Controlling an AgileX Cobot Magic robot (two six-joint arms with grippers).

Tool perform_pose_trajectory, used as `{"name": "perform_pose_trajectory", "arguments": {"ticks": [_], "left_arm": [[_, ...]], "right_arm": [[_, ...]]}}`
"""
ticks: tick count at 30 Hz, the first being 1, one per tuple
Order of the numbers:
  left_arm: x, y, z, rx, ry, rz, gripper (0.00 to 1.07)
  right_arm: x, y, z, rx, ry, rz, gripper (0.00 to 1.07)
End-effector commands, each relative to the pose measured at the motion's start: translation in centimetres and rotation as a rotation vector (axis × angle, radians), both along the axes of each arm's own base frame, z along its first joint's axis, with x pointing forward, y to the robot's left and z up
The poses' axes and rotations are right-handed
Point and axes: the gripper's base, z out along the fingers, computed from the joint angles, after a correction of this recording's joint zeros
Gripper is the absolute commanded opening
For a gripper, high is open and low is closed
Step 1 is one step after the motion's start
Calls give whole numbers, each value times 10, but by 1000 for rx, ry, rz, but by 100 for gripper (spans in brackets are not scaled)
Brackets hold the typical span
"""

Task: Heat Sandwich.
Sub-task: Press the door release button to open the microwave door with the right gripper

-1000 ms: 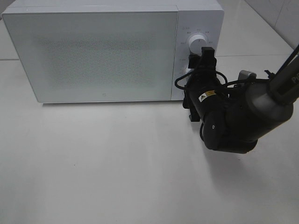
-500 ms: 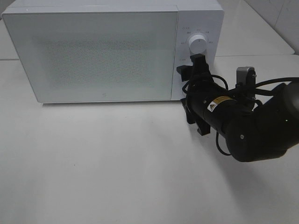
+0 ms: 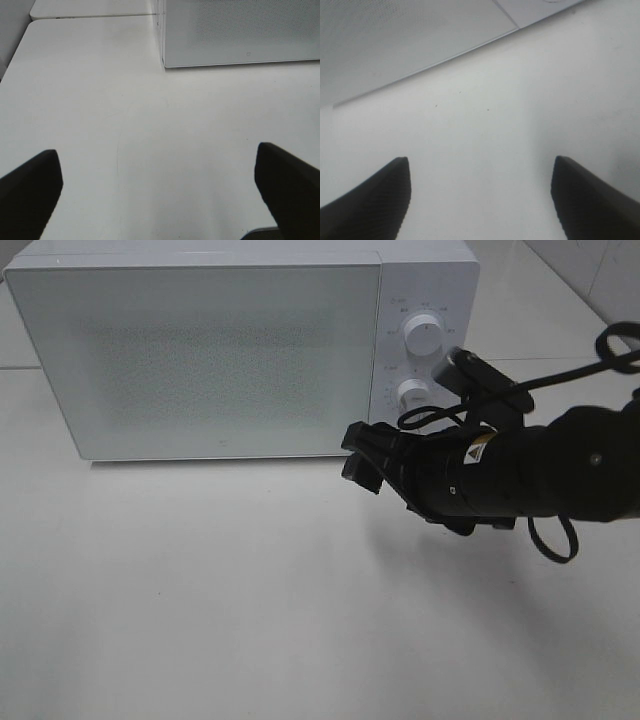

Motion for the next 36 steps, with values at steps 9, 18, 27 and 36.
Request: {"name": "perform_pose_trajectory", "arguments": {"ticks": [9,18,27,36], "left_arm": [[-3,0,0,-3,-33,-1,103],[-3,0,0,-3,-33,-1,103],[-3,0,0,-3,-33,-1,103],[-3,0,0,-3,-33,-1,103]], "right_arm": [[4,-22,51,-309,-40,441,76],[-12,-46,75,-418,18,552,76],[-38,-59,97,-456,56,615,76],[-68,-71,110,-472,157,679,76]]}}
